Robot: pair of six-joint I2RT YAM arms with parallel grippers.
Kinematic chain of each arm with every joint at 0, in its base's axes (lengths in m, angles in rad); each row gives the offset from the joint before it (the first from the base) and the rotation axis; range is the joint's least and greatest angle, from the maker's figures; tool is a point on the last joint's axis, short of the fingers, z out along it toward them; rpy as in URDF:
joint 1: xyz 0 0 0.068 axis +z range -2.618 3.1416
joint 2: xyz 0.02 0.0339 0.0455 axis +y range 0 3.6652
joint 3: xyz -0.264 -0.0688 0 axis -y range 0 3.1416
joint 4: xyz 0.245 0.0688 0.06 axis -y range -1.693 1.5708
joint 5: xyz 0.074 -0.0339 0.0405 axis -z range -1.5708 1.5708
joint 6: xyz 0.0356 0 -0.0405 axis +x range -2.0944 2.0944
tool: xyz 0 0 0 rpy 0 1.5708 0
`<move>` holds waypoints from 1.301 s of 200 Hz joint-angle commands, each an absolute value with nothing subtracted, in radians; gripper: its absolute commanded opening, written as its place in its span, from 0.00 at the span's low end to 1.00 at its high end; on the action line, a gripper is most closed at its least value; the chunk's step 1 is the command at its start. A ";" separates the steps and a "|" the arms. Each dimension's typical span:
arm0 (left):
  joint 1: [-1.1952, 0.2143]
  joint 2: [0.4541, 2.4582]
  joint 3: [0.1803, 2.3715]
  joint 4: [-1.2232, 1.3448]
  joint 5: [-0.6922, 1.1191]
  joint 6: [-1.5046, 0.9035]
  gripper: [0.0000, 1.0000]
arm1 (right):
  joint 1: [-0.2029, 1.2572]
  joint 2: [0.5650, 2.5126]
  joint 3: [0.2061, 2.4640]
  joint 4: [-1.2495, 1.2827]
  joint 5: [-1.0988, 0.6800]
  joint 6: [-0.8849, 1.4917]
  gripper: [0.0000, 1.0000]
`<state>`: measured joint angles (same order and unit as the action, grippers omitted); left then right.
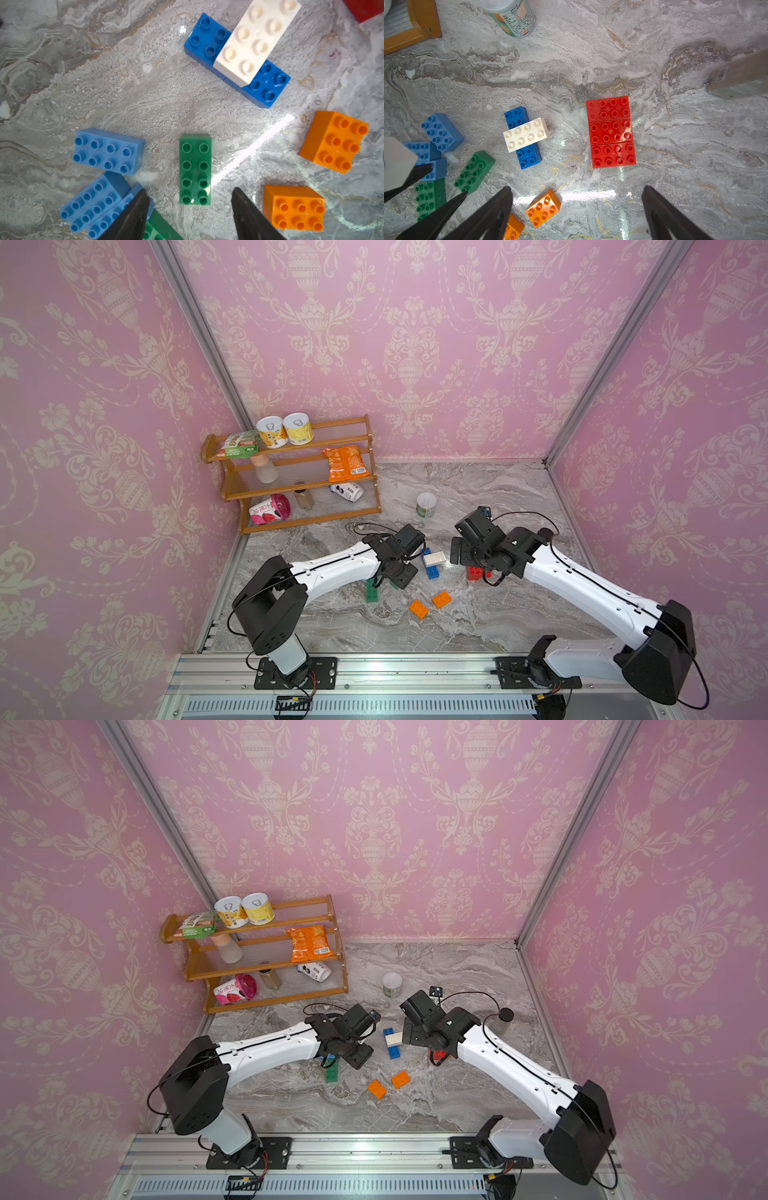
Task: Assemble a rectangle with lego
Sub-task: Place the lego brick at the center of the board, then pick up the lego brick from the center of the board.
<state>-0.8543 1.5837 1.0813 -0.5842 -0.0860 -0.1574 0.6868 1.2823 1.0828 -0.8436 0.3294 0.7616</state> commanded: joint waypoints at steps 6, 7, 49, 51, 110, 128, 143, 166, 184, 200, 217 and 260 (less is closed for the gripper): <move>-0.842 1.446 1.022 -0.622 -0.197 -0.250 0.72 | 0.702 1.303 1.094 -0.812 0.279 0.719 0.99; -0.840 1.440 1.020 -0.623 -0.200 -0.255 0.72 | 0.705 1.307 1.095 -0.812 0.278 0.716 0.99; -0.695 1.238 0.949 -0.675 -0.441 -0.540 0.89 | 0.822 1.499 1.236 -0.821 0.211 0.605 0.98; -0.687 1.229 0.948 -0.682 -0.456 -0.554 0.91 | 0.828 1.509 1.244 -0.821 0.205 0.604 0.98; -0.579 1.007 0.845 -0.780 -0.714 -0.983 0.99 | 0.912 1.760 1.391 -0.826 0.015 0.406 0.98; -0.567 0.973 0.830 -0.781 -0.742 -1.000 0.99 | 0.912 1.810 1.420 -0.840 -0.006 0.360 0.98; -0.566 0.962 0.830 -0.782 -0.754 -0.999 0.99 | 0.914 1.857 1.455 -0.863 -0.004 0.327 0.98; -0.562 0.969 0.828 -0.780 -0.756 -0.996 0.99 | 0.913 1.915 1.493 -0.870 -0.007 0.291 0.98; -0.560 0.986 0.828 -0.781 -0.746 -0.997 0.99 | 0.911 1.954 1.516 -0.867 -0.011 0.272 0.98; -0.555 0.998 0.828 -0.779 -0.734 -1.002 0.99 | 0.913 1.989 1.541 -0.872 -0.009 0.254 0.98; -0.549 1.005 0.827 -0.771 -0.723 -0.999 0.99 | 0.911 2.024 1.568 -0.883 -0.006 0.236 0.98; -0.538 1.009 0.826 -0.748 -0.707 -0.983 0.99 | 0.903 2.091 1.624 -0.908 -0.009 0.207 0.95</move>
<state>-0.5503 1.0054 0.8387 -0.7494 -0.7124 -0.9783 0.9115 2.0609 1.5852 -0.8654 -0.0036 0.2478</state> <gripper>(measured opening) 0.992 0.961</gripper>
